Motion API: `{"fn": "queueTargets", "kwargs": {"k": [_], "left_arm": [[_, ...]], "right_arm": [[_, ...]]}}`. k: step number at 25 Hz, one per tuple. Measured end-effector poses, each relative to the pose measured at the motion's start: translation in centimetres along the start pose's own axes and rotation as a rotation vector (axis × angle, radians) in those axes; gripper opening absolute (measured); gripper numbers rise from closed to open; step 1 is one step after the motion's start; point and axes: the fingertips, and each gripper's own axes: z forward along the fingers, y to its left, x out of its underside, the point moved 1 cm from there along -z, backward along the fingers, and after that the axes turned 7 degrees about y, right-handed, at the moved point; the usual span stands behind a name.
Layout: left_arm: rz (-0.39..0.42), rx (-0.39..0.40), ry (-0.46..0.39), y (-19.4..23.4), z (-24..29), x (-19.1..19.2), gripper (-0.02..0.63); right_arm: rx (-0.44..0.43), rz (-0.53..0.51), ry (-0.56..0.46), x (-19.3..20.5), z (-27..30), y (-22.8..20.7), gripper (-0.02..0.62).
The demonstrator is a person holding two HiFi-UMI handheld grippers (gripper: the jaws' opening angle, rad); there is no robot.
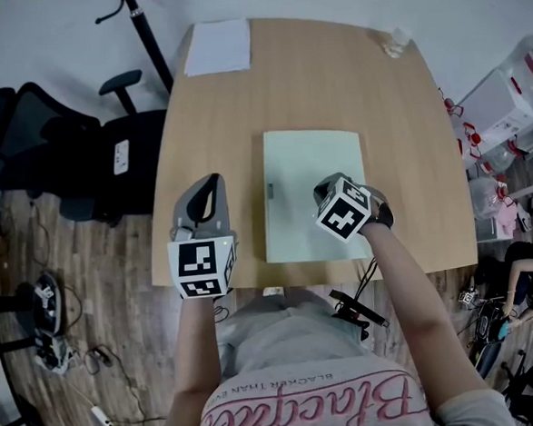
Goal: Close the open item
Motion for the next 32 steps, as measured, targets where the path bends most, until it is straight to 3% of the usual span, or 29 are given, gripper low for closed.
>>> {"fn": "queueTargets", "kwargs": {"k": [20, 26, 32], "left_arm": [[0.056, -0.010, -0.079, -1.8, -3.2, -4.4, 0.014], [0.075, -0.008, -0.113, -2.5, -3.8, -6.2, 0.015], [0.087, -0.002, -0.157, -3.7, -4.8, -8.5, 0.015]], "right_arm": [[0.123, 0.243, -0.270, -0.7, -8.4, -0.7, 0.002], [0.181, 0.330, -0.358, 0.0, -11.9, -1.8, 0.002], [0.282, 0.340, -0.440, 0.7, -15.4, -2.2, 0.002]]}}
